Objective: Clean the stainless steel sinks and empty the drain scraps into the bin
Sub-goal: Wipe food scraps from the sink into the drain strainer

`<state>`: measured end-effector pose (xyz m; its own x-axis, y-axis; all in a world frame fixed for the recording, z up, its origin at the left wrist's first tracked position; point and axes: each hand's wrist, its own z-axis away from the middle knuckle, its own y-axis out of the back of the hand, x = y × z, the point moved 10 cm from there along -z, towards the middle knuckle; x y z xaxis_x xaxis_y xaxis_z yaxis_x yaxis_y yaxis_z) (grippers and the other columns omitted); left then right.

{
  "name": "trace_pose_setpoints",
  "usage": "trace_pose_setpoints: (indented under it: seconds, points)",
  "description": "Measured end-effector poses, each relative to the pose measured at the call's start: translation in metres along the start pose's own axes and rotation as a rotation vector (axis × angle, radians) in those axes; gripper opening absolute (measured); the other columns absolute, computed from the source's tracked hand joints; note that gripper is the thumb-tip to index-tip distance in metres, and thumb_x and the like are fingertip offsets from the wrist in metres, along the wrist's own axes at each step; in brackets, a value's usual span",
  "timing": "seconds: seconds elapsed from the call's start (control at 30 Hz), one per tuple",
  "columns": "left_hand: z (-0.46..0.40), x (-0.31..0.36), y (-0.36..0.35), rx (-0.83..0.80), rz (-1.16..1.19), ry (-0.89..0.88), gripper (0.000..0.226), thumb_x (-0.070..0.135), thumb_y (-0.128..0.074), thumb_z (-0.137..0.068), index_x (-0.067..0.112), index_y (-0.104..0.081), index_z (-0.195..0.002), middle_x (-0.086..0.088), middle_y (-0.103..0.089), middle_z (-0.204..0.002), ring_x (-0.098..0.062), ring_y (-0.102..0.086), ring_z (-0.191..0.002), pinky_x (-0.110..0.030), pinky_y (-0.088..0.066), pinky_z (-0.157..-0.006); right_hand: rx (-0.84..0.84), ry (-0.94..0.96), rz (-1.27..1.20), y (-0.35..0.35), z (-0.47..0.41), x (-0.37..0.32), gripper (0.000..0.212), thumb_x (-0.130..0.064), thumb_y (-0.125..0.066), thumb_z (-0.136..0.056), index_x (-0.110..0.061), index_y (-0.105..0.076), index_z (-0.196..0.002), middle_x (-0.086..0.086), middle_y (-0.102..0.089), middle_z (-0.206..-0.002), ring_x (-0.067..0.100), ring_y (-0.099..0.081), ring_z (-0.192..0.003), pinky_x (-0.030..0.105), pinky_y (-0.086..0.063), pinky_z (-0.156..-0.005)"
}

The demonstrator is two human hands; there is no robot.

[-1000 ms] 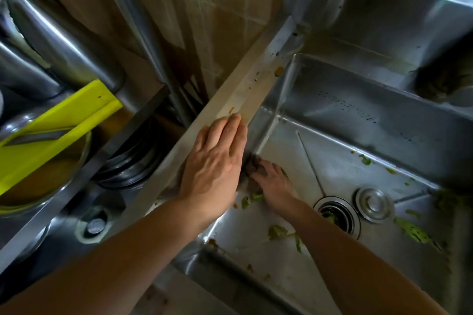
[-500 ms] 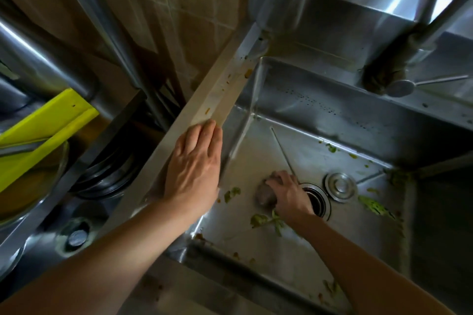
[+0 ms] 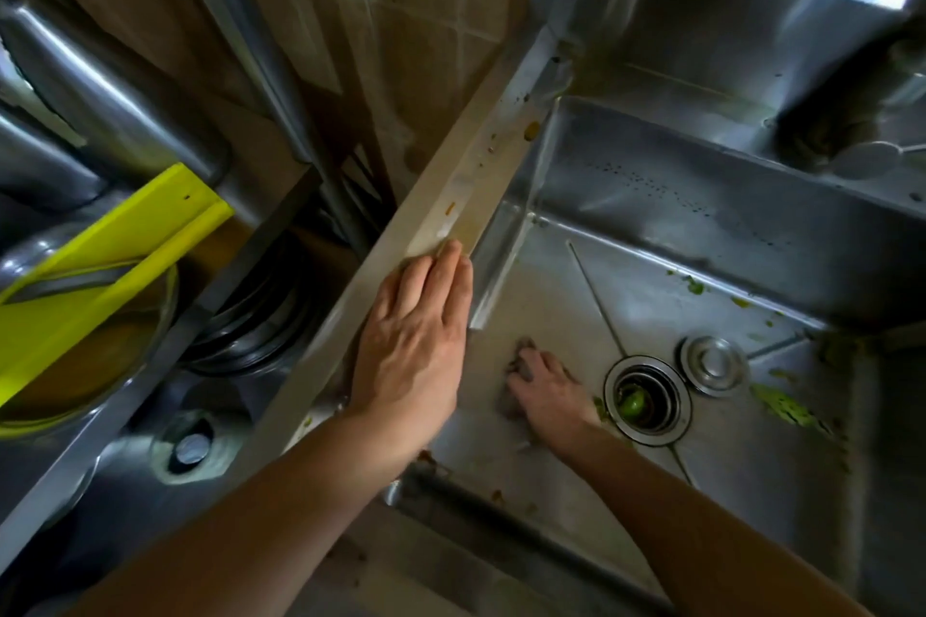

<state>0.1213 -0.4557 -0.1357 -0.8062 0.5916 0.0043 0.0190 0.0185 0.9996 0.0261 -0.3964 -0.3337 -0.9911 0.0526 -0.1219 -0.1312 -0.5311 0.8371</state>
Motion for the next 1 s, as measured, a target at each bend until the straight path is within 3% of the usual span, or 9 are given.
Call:
trace_pose_setpoints:
  seconds: [0.17,0.37,0.47,0.6,0.67,0.73,0.8,0.87,1.0]
  points:
    - [0.001,0.003,-0.003,-0.076,-0.034,0.021,0.087,0.01,-0.065,-0.056,-0.002,-0.043,-0.139,-0.019,-0.042,-0.145,-0.036,-0.044,-0.129,-0.047,-0.041,-0.104,-0.011,-0.211,-0.05,-0.011,0.039,0.082,0.04,-0.02,-0.038,-0.1,-0.019,-0.039,-0.14,0.008,-0.014,-0.155,0.033,-0.024,-0.137,0.044,-0.043,-0.1]
    - [0.005,0.006,-0.003,-0.158,-0.049,0.048,0.095,0.01,-0.075,-0.057,0.0,-0.036,-0.143,-0.016,-0.036,-0.149,-0.034,-0.038,-0.133,-0.046,-0.038,-0.108,0.064,-0.22,-0.009,0.015,0.055,0.068,0.035,-0.02,-0.042,-0.098,-0.012,-0.047,-0.132,0.012,-0.025,-0.149,0.034,-0.033,-0.131,0.04,-0.048,-0.085]
    - [0.016,0.011,0.0,-0.218,-0.058,0.061,0.098,0.017,-0.075,-0.064,0.004,-0.026,-0.148,-0.012,-0.027,-0.155,-0.031,-0.031,-0.136,-0.043,-0.029,-0.114,0.142,0.001,-0.073,0.033,0.065,0.015,0.037,-0.021,-0.044,-0.097,-0.013,-0.048,-0.133,0.012,-0.026,-0.15,0.031,-0.033,-0.132,0.039,-0.05,-0.08]
    - [0.03,0.016,0.0,-0.215,-0.063,0.062,0.092,0.017,-0.063,-0.077,0.005,-0.01,-0.151,-0.011,-0.007,-0.159,-0.029,-0.016,-0.143,-0.043,-0.018,-0.118,0.056,0.374,-0.009,0.01,0.063,-0.066,0.043,-0.034,-0.046,-0.096,-0.022,-0.04,-0.136,0.007,-0.029,-0.147,0.028,-0.04,-0.125,0.038,-0.046,-0.085]
    - [0.032,0.014,0.001,-0.191,-0.077,0.059,0.086,0.015,-0.054,-0.078,0.003,-0.01,-0.151,-0.013,-0.006,-0.159,-0.03,-0.017,-0.142,-0.042,-0.019,-0.118,0.021,0.535,0.04,-0.014,0.058,-0.095,0.051,-0.051,-0.037,-0.093,-0.029,-0.036,-0.14,0.005,-0.036,-0.146,0.027,-0.043,-0.126,0.039,-0.043,-0.094]
    - [0.032,0.011,0.0,-0.156,-0.082,0.058,0.082,0.016,-0.048,-0.074,0.002,-0.018,-0.149,-0.015,-0.014,-0.158,-0.031,-0.024,-0.14,-0.043,-0.024,-0.115,-0.032,0.62,0.095,-0.042,0.052,-0.102,0.065,-0.052,-0.019,-0.087,-0.024,-0.036,-0.143,0.01,-0.038,-0.147,0.033,-0.042,-0.128,0.045,-0.042,-0.096]
    - [0.034,0.009,-0.006,-0.156,-0.098,0.048,0.083,0.017,-0.052,-0.073,0.0,-0.022,-0.148,-0.017,-0.018,-0.157,-0.032,-0.028,-0.138,-0.044,-0.028,-0.114,-0.099,0.591,0.065,-0.049,0.052,-0.086,0.055,-0.037,-0.032,-0.088,-0.019,-0.048,-0.138,0.014,-0.042,-0.145,0.04,-0.046,-0.123,0.048,-0.049,-0.089]
    - [0.035,0.007,-0.008,-0.14,-0.108,0.052,0.082,0.016,-0.054,-0.07,-0.001,-0.027,-0.146,-0.018,-0.024,-0.154,-0.033,-0.033,-0.134,-0.044,-0.033,-0.111,-0.104,0.537,0.041,-0.047,0.057,-0.065,0.047,-0.026,-0.047,-0.09,-0.023,-0.047,-0.137,0.011,-0.034,-0.149,0.039,-0.039,-0.129,0.05,-0.047,-0.094]
    - [0.037,0.008,-0.008,-0.122,-0.084,0.066,0.082,0.015,-0.051,-0.063,-0.002,-0.036,-0.142,-0.018,-0.032,-0.151,-0.034,-0.04,-0.128,-0.046,-0.038,-0.107,-0.043,0.259,0.039,-0.038,0.061,0.008,0.043,-0.032,-0.031,-0.102,-0.025,-0.027,-0.144,0.01,-0.013,-0.154,0.033,-0.022,-0.137,0.043,-0.039,-0.103]
